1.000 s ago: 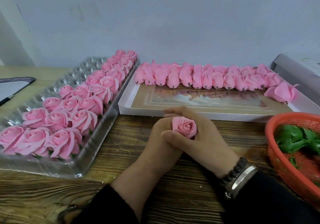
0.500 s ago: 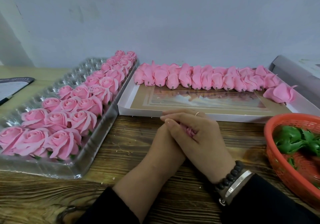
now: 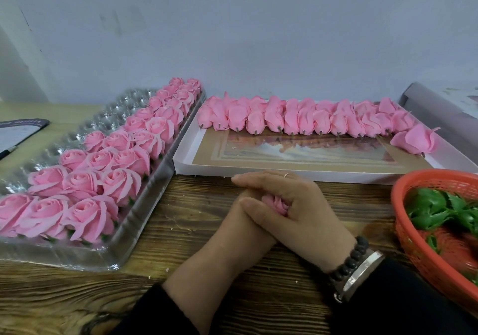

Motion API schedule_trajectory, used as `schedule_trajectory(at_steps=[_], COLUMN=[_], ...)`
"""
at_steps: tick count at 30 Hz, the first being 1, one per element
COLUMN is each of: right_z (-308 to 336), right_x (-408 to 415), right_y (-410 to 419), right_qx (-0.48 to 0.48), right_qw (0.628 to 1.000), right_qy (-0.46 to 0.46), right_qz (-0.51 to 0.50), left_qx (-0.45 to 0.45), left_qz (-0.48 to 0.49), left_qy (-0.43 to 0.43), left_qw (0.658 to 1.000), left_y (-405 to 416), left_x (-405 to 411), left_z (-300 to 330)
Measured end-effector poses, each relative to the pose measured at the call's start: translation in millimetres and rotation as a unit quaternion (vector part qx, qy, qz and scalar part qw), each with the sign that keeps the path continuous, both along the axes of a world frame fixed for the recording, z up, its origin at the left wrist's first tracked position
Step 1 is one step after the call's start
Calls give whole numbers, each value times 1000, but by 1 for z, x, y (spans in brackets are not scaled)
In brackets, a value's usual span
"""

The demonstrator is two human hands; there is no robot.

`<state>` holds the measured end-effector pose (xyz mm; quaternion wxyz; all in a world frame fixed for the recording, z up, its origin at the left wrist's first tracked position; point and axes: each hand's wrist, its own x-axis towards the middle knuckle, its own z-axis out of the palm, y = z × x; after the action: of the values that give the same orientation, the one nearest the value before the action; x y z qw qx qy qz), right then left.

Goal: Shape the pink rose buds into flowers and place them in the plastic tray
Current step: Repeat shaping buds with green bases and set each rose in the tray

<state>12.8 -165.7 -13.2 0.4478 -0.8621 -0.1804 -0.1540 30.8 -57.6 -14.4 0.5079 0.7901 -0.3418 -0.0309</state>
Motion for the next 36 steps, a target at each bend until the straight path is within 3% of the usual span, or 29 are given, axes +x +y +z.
schedule_trajectory(at_steps=[2,4,6,10,16,21,25,29,31,34,36], right_z=[0,0,0,-2,-7,-7,-4,-4,-3,-3,-3], right_x=[0,2,4,3,-1,3,4,1,-2,-1,-1], right_y=[-1,-4,-8,-3,12,9,8,6,6,2,2], right_qx=[60,207,279,252,107,94,56,27,52,223,254], right_qw=[998,978,960,966,991,993,998,1000,999,975,966], right_qy=[1,3,-6,-21,-21,6,-8,-6,-7,-16,-26], right_qz=[0,-3,-41,-61,-80,-65,-21,-1,7,-1,-35], left_qx=[-8,-38,-59,-40,41,-19,69,66,0,-28,-41], left_qz=[14,46,85,100,96,98,55,48,52,31,51], left_qy=[23,41,51,16,-49,15,-24,10,69,80,89], left_qw=[1000,997,993,994,993,995,996,997,996,996,994], left_y=[0,0,-1,-2,-6,-9,-10,-3,0,1,-1], left_x=[1,2,3,4,5,1,7,6,3,3,2], left_z=[2,2,5,3,-3,-1,-4,-9,-3,0,4])
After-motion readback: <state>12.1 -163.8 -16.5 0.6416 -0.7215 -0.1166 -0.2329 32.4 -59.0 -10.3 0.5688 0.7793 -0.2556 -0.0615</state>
